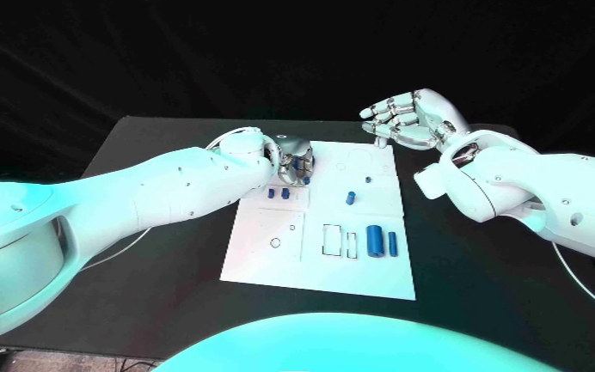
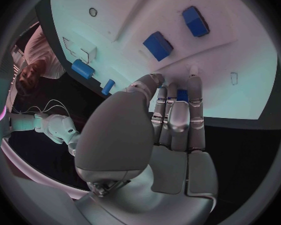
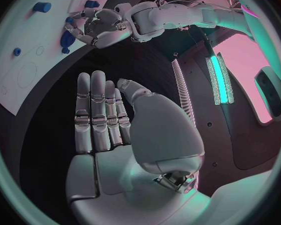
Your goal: Assemble the parts on the task board
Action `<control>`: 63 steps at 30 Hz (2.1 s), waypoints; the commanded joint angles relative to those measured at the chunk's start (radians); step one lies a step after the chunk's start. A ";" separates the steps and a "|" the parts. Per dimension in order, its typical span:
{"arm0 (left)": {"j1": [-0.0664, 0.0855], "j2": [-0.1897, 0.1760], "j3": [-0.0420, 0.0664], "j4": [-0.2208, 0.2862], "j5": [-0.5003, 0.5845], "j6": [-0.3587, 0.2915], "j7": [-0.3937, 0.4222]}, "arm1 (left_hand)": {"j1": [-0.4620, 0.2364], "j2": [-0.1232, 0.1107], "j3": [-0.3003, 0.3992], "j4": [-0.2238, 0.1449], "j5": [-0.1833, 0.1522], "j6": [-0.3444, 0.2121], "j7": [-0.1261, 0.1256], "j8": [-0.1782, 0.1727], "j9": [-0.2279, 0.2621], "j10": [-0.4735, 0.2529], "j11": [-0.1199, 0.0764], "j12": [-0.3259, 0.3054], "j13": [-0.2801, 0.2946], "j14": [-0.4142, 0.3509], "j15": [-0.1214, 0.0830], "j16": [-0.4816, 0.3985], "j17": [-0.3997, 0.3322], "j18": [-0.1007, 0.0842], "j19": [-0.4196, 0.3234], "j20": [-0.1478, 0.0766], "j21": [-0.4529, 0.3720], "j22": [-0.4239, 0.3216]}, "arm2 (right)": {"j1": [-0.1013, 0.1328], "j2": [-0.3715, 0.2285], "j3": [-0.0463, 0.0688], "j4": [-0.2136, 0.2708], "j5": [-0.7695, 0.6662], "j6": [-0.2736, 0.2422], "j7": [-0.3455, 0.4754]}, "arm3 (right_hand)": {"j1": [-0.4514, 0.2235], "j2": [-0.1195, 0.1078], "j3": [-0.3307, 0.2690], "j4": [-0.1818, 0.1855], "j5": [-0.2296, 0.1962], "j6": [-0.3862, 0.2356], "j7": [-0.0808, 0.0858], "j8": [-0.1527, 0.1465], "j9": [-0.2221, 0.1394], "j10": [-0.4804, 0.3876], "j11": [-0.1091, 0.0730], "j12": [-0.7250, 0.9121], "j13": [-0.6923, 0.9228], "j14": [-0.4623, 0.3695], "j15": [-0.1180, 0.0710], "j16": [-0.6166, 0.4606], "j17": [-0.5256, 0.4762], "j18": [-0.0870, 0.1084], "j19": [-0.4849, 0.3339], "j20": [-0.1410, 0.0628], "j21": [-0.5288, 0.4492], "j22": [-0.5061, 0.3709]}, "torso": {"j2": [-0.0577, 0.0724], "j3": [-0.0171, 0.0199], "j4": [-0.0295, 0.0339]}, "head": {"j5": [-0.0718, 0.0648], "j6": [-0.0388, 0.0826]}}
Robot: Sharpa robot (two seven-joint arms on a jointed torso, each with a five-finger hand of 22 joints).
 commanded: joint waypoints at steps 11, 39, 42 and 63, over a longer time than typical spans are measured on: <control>-0.006 0.012 0.000 -0.006 0.008 0.035 0.020 | -0.003 0.004 0.010 -0.006 -0.002 0.012 -0.003 -0.024 -0.005 0.021 -0.004 -0.029 -0.014 0.009 -0.007 0.007 -0.001 0.008 0.005 -0.008 0.013 0.010 | 0.000 0.002 0.000 0.003 -0.002 0.014 0.010 | 0.001 0.007 0.000 0.000 0.005 -0.001 0.007 0.007 -0.001 0.004 0.000 0.000 -0.002 0.005 -0.001 -0.004 0.001 0.003 -0.004 0.003 -0.005 0.001 | -0.001 -0.0004 0.0017 | -0.006 0.000; -0.007 0.013 0.000 -0.009 0.032 0.055 0.019 | -0.013 0.000 0.021 -0.014 -0.002 0.007 0.008 -0.074 -0.018 0.048 0.009 -0.072 -0.034 0.010 0.008 0.017 -0.003 0.005 0.002 0.001 0.027 0.024 | 0.000 0.004 0.000 -0.003 -0.002 0.016 0.010 | 0.004 0.009 0.002 -0.003 0.006 0.000 0.007 0.008 -0.001 0.005 -0.001 0.001 -0.003 0.006 -0.001 -0.005 0.003 0.004 -0.003 0.003 -0.004 0.002 | -0.001 0.0002 0.0013 | -0.008 0.000; -0.007 0.013 0.000 -0.010 0.035 0.058 0.019 | -0.014 0.003 0.022 -0.015 -0.003 0.017 0.009 -0.074 -0.017 0.057 0.008 -0.072 -0.034 0.011 0.007 0.018 -0.004 0.006 0.002 0.001 0.029 0.027 | 0.000 0.004 0.000 -0.003 -0.002 0.016 0.010 | 0.004 0.009 0.002 -0.003 0.006 0.000 0.007 0.008 -0.001 0.005 -0.001 0.001 -0.003 0.006 -0.001 -0.005 0.003 0.004 -0.003 0.003 -0.004 0.002 | 0.000 0.0001 0.0012 | -0.007 0.000; -0.007 0.010 0.000 -0.015 0.048 0.017 0.032 | 0.018 0.044 0.062 -0.060 0.000 0.090 0.010 -0.082 -0.009 0.126 -0.002 -0.097 -0.032 0.018 -0.003 0.031 0.002 0.003 0.013 -0.009 0.057 0.057 | -0.001 0.005 0.000 -0.006 -0.002 0.015 0.011 | 0.006 0.011 0.004 -0.004 0.007 0.000 0.007 0.008 -0.001 0.005 -0.001 0.001 -0.004 0.006 -0.002 -0.006 0.004 0.004 -0.003 0.003 -0.004 0.003 | -0.001 -0.0009 0.0011 | -0.008 0.000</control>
